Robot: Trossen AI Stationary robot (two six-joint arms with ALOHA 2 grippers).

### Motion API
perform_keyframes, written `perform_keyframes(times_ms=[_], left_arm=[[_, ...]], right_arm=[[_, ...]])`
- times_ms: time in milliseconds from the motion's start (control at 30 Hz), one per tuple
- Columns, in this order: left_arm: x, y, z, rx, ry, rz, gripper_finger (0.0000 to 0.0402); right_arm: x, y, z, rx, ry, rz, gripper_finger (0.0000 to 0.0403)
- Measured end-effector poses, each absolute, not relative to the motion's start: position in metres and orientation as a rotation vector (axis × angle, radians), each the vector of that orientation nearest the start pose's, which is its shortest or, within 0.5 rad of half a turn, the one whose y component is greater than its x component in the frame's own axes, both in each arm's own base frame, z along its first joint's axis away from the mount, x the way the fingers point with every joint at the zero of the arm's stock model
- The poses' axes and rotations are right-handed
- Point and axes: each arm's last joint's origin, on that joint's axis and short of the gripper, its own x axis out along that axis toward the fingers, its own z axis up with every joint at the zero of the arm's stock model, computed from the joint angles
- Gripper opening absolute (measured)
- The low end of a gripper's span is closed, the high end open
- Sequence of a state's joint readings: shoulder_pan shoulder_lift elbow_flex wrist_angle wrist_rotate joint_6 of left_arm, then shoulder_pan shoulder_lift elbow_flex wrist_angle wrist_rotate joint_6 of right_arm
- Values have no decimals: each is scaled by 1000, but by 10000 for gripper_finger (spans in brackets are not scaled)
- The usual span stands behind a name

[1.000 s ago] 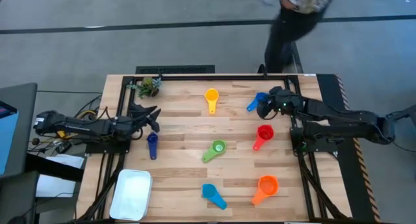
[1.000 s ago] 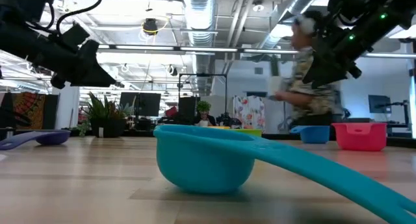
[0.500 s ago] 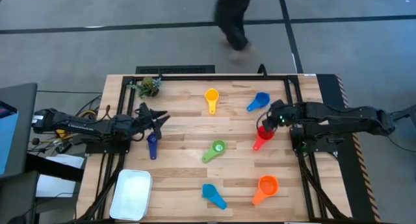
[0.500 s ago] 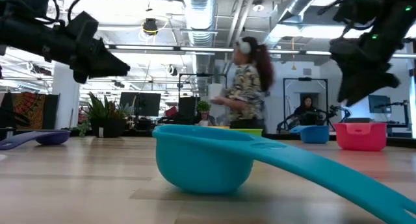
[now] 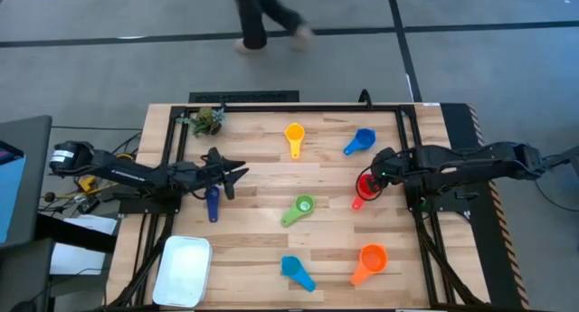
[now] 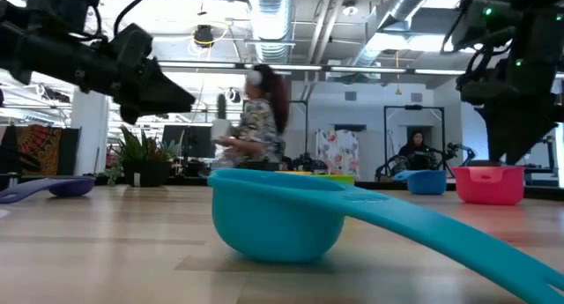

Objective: Nest measuring cups in basket
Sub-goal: Stack the red measuring cup on top of the orange measuring cup

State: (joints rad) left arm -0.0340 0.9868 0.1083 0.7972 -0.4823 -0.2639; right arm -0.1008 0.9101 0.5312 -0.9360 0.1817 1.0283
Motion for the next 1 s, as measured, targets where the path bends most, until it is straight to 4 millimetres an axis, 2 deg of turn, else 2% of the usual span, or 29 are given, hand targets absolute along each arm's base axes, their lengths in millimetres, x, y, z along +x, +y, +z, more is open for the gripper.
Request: perform_keyframes(times_ms=[133,300,433,600,667,733,867,1000], left_arm=[[189,7,170,-214,43,453,137],[213,5,177,-198,66,422,144],[236,4,183,-196,74,415,144],[266,2,184,-187,100,391,144],[278,0,184,-187,108,366,144],[290,-5,184,-191,114,337,144],[310,-18,186,-195,111,289,144],[320,-34,191,-194,101,244,144]], right_arm=[[137,-19,176,792,1128,-921,225],[143,-19,167,771,1184,-939,199],[148,-17,164,757,1187,-916,148],[151,-10,163,717,1220,-871,47],[154,-5,169,704,1223,-832,17],[157,1,178,702,1217,-805,17],[165,20,211,684,1206,-720,14],[167,51,233,744,1227,-615,10]])
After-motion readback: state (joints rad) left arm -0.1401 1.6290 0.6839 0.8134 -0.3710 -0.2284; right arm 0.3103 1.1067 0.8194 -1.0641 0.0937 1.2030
